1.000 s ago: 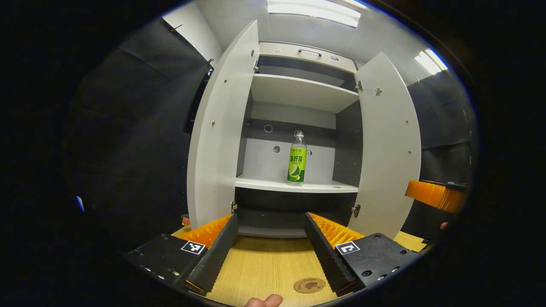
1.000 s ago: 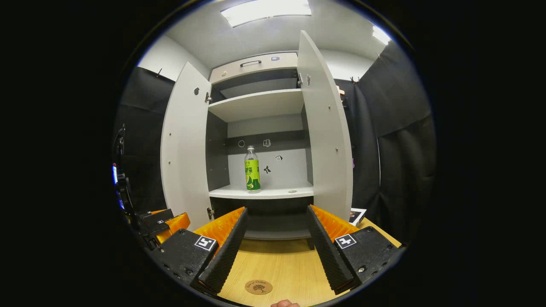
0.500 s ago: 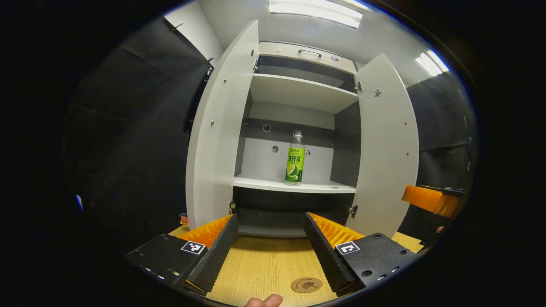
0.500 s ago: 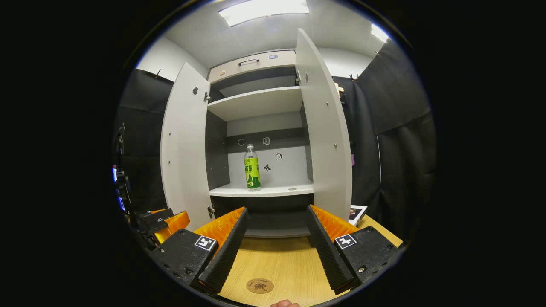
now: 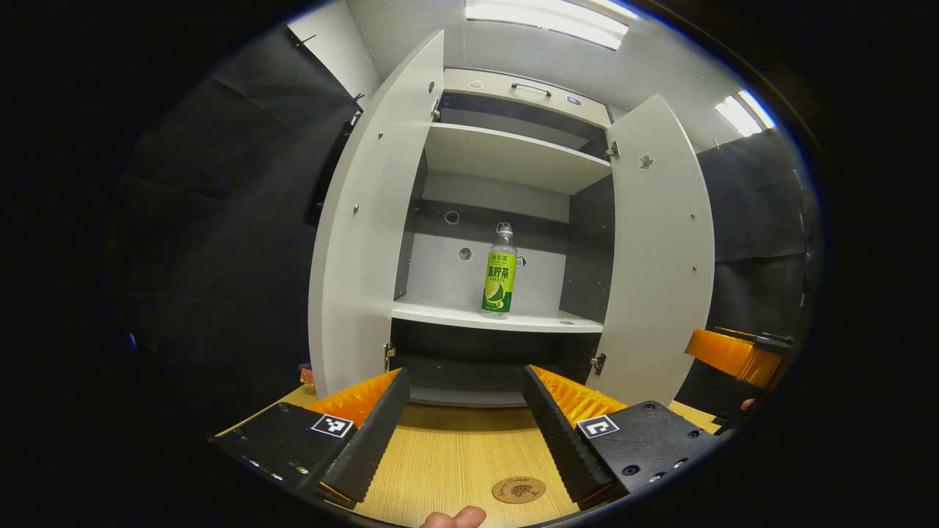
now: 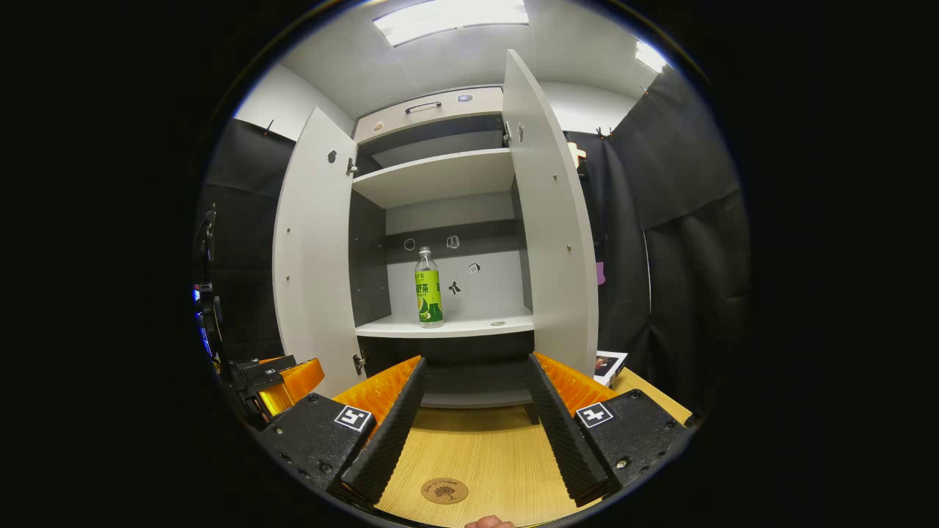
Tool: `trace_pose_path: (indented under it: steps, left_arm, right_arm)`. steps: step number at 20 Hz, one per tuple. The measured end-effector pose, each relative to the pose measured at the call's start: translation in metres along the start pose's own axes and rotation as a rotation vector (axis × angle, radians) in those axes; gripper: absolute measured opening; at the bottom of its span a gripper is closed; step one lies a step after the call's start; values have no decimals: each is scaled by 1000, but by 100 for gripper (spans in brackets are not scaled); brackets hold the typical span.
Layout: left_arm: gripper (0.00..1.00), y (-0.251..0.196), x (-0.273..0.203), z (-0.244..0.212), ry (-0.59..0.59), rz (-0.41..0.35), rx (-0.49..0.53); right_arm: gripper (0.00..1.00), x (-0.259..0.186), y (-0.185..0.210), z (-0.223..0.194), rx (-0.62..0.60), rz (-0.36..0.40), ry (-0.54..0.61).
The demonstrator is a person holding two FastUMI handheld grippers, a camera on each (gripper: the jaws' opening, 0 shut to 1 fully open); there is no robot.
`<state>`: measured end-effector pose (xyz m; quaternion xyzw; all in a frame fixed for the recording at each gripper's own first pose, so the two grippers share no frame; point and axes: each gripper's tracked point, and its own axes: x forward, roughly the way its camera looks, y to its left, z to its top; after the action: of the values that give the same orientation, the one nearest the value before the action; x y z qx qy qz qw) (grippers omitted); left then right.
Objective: Grasp the bottle in the cabinet with the left hand and place it on the coaster, then close the right door with the right hand and the left door with the left hand.
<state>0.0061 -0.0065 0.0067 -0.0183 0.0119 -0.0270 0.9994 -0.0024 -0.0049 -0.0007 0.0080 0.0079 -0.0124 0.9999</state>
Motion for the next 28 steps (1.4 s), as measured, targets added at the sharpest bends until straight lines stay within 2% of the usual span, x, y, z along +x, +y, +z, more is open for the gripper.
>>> trace_pose_path:
  steps: [2, 4, 5, 6, 12, 13, 14, 16, 20, 24, 25, 26, 28]
  left_arm:
    - [95, -4, 8, 6, -4, -21, -6]
    - [100, -13, 20, 18, -15, -66, -29]
    - [95, -18, 28, 24, -21, -87, -38]
    - [95, -23, 37, 31, -29, -107, -41]
    - [95, -54, 114, 59, -35, -201, 6]
    - [99, -61, 129, 64, -41, -221, 5]
    - [95, -67, 144, 68, -41, -235, 11]
    - [95, -72, 174, 75, -44, -231, 32]
    - [95, -65, 234, 82, -53, -172, 73]
    - [95, -63, 280, 77, -51, -146, 71]
    - [99, -64, 290, 76, -47, -146, 77]
    - [95, -65, 299, 73, -38, -147, 79]
    - [95, -65, 314, 76, -43, -141, 63]
  right_arm:
    - [83, 0, 0, 1, 1, -3, 3]
    - [83, -1, -1, 2, 1, -6, -1]
    - [83, -2, -1, 3, 2, -9, -3]
    - [83, -3, -2, 3, 2, -11, -5]
    - [83, -9, -4, 11, -13, -36, 4]
    - [83, -9, -4, 12, -11, -39, 6]
    - [83, -9, -5, 11, -8, -41, 10]
    - [83, -9, -6, 9, -11, -44, 22]
    - [83, -8, -5, 10, -6, -54, 26]
    - [83, 4, -9, 8, 25, -49, 23]
    - [83, 8, -10, 9, 22, -51, 24]
    - [83, 13, -11, 9, 17, -56, 26]
    - [83, 18, -15, 8, 8, -70, 28]
